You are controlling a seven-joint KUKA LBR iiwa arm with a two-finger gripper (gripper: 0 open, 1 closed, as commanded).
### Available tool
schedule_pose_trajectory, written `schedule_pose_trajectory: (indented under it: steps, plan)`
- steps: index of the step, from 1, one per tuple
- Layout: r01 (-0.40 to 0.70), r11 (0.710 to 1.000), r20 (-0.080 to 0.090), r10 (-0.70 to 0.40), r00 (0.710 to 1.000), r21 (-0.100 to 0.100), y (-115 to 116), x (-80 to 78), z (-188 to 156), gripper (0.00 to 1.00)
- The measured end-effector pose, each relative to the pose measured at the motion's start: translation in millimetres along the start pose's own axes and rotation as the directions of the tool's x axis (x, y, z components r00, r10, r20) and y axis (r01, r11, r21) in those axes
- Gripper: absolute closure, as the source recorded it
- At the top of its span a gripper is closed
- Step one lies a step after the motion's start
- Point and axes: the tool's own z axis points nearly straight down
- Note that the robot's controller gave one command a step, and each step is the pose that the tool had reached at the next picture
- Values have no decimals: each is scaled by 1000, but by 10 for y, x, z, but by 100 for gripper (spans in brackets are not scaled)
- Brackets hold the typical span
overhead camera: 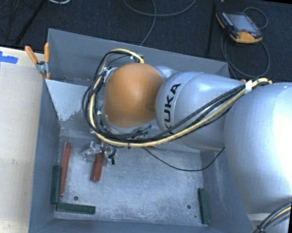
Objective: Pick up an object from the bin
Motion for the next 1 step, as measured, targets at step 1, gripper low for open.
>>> schedule_pose_trajectory:
  steps: [1]
  plan:
    - [-63,998,4,63,998,10,123,55,-2016,100]
